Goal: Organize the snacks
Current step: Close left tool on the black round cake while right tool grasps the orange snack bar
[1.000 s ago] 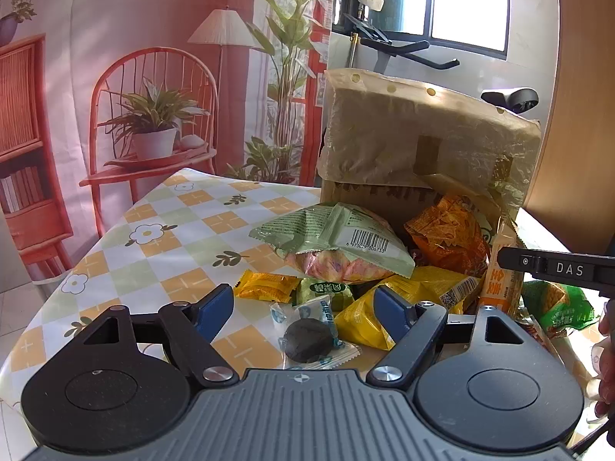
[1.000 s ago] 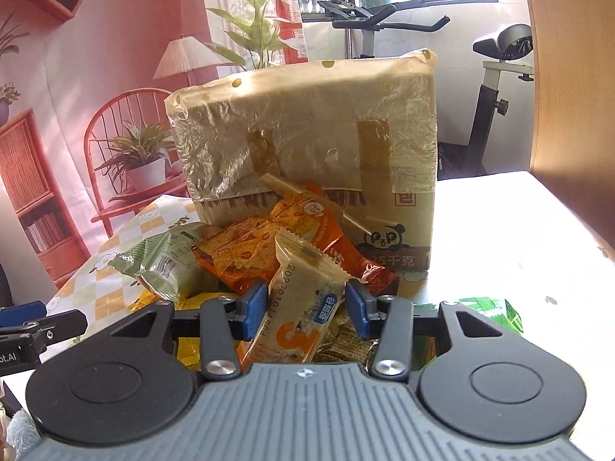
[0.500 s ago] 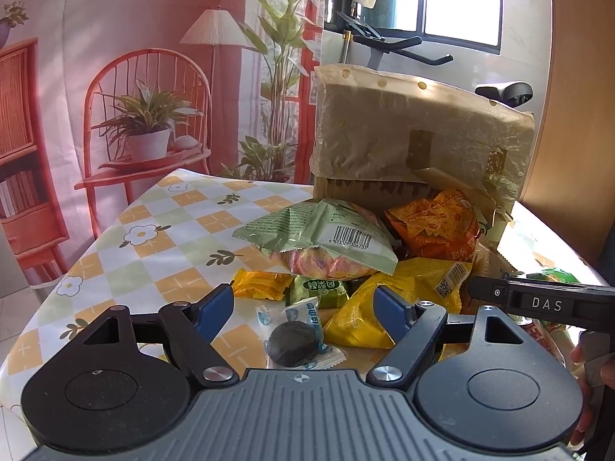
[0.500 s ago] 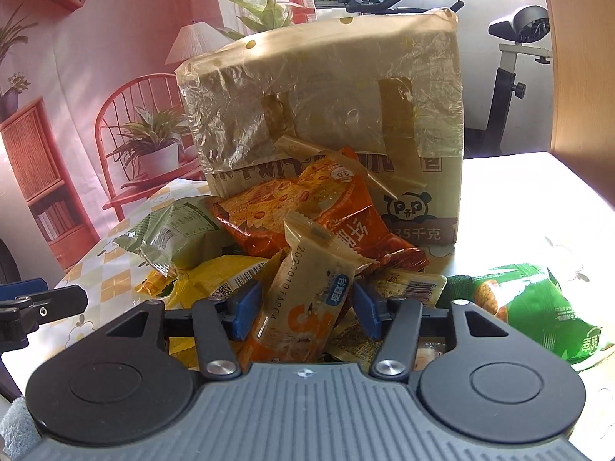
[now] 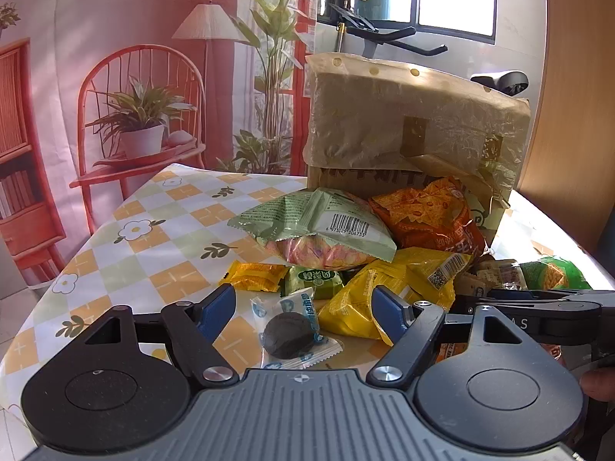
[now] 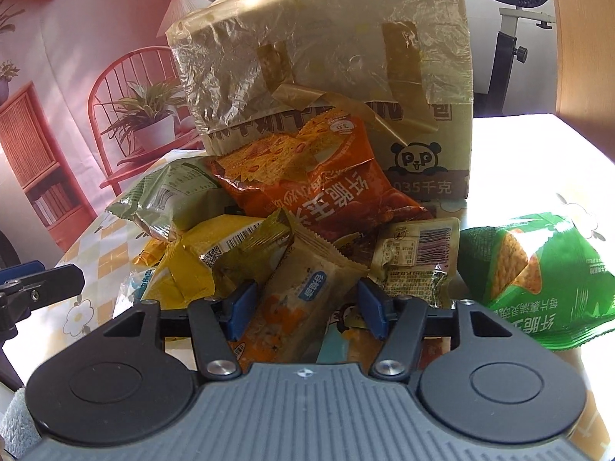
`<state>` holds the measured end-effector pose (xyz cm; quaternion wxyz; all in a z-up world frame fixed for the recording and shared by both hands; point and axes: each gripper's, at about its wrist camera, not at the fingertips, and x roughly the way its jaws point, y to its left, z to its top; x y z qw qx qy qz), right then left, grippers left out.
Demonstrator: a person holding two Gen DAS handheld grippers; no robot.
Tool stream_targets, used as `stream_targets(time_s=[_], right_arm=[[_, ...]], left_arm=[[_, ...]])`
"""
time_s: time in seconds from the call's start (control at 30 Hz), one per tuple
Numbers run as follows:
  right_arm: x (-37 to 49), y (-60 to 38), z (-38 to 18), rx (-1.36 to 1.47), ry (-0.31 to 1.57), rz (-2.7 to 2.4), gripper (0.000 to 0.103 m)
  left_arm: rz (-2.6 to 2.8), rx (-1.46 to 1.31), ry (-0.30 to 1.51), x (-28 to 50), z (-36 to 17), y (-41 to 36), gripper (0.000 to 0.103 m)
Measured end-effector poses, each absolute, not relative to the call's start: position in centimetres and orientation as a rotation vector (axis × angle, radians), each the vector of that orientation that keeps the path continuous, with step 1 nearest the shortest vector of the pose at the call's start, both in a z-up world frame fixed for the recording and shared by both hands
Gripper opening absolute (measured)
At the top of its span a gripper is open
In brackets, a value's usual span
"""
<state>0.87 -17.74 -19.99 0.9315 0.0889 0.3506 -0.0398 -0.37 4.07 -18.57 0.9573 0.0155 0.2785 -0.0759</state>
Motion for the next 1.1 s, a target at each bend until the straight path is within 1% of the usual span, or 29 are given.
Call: stream_targets(time_s=[0.2,0.23,0.27,0.3,0.4,0.6,0.7,0.9,1.0,1.07,1.1], right_arm=[[0.4,-16.8,-19.6,0.12,0.723,-0.068,0.061],[0.3,-16.8,-19.5,0.121,0.724,-0.067,0.06],[0.3,-16.7,-19.4,0.12,0.725,-0.067,0.059],[0.2,-16.6,-19.4,0.116,0.729,-0.065,0.059],[-0.1,-16.0,-19.2,0.106,0.74,-0.052,0.058],[-1.0,-14.5,-19.0,0.059,0.782,0.002,0.059],[-1.0,-13.9,-19.6,0.034,0.81,0.011,0.058],[0.0,-13.7,-21.0,0.07,0.854,0.028,0.056],[0.7,-13.7,-21.6,0.059,0.847,0.012,0.05],[0.8,-13.9,-21.8,0.047,0.836,0.002,0.045],[0.7,-13.8,-21.8,0.042,0.83,-0.001,0.044]], left_arm=[[-0.102,0.013,0.618,1.5,-18.9,6.5,0.073],[-0.091,0.012,0.645,2.1,-19.1,7.0,0.07],[-0.083,0.001,0.671,2.7,-19.3,7.5,0.063],[-0.08,-0.015,0.689,3.2,-19.5,8.0,0.062],[-0.089,-0.05,0.724,4.2,-20.1,8.4,0.062],[-0.138,-0.014,0.728,5.0,-20.9,6.2,0.063],[-0.149,-0.02,0.735,4.9,-21.2,5.9,0.063],[-0.148,-0.033,0.75,4.0,-22.2,6.2,0.063],[-0.147,-0.036,0.757,4.1,-22.6,6.2,0.063],[-0.15,-0.044,0.76,4.3,-22.7,6.1,0.063],[-0.151,-0.048,0.76,4.5,-22.7,6.0,0.063]])
